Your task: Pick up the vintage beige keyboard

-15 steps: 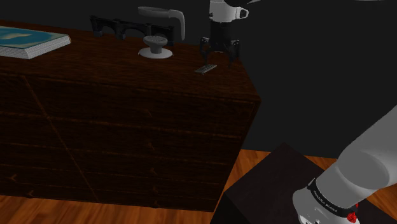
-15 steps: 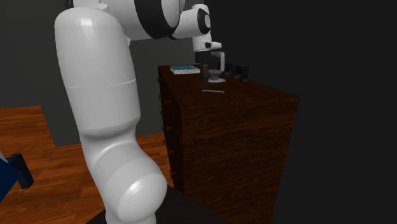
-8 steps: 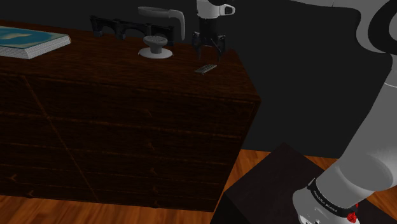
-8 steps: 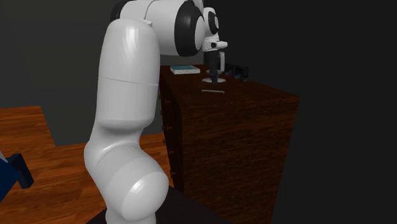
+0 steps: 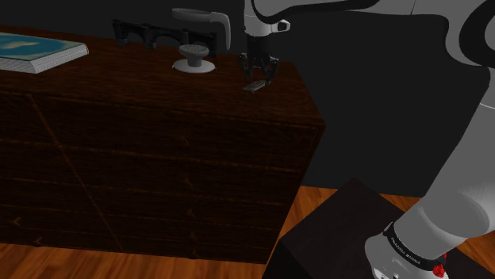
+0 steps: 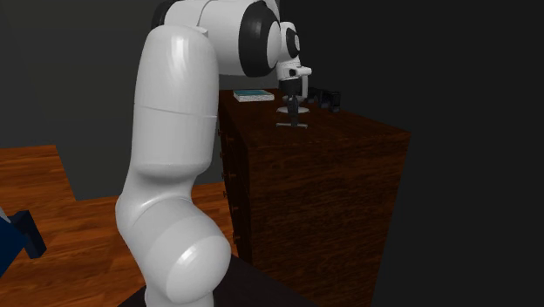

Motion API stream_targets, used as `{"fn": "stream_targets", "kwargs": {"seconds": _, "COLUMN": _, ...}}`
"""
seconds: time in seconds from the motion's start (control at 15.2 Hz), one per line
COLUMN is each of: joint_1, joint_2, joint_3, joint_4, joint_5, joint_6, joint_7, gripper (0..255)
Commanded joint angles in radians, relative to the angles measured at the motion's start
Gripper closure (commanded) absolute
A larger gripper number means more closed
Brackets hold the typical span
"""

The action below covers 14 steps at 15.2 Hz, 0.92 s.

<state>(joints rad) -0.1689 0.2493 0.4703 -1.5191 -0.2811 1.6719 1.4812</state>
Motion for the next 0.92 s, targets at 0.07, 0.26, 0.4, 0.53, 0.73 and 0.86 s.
{"fn": "stream_targets", "kwargs": {"seconds": 0.07, "joint_1": -0.001, "joint_2": -0.002, "joint_3": 0.0, "joint_4": -0.005, "joint_5": 0.001, "joint_6": 0.004, "joint_7": 0.0, "gripper": 255}}
{"fn": "stream_targets", "kwargs": {"seconds": 0.26, "joint_1": -0.001, "joint_2": -0.002, "joint_3": 0.0, "joint_4": -0.006, "joint_5": 0.001, "joint_6": 0.005, "joint_7": 0.0, "gripper": 255}}
{"fn": "stream_targets", "kwargs": {"seconds": 0.4, "joint_1": -0.001, "joint_2": 0.0, "joint_3": 0.0, "joint_4": -0.005, "joint_5": 0.0, "joint_6": 0.005, "joint_7": 0.0, "gripper": 255}}
{"fn": "stream_targets", "kwargs": {"seconds": 0.53, "joint_1": 0.001, "joint_2": 0.001, "joint_3": 0.0, "joint_4": -0.002, "joint_5": -0.001, "joint_6": 0.003, "joint_7": 0.002, "gripper": 255}}
{"fn": "stream_targets", "kwargs": {"seconds": 0.73, "joint_1": 0.005, "joint_2": 0.004, "joint_3": 0.002, "joint_4": 0.043, "joint_5": -0.001, "joint_6": -0.038, "joint_7": -0.004, "gripper": 255}}
{"fn": "stream_targets", "kwargs": {"seconds": 0.86, "joint_1": 0.009, "joint_2": 0.008, "joint_3": 0.002, "joint_4": 0.074, "joint_5": -0.002, "joint_6": -0.066, "joint_7": -0.008, "gripper": 255}}
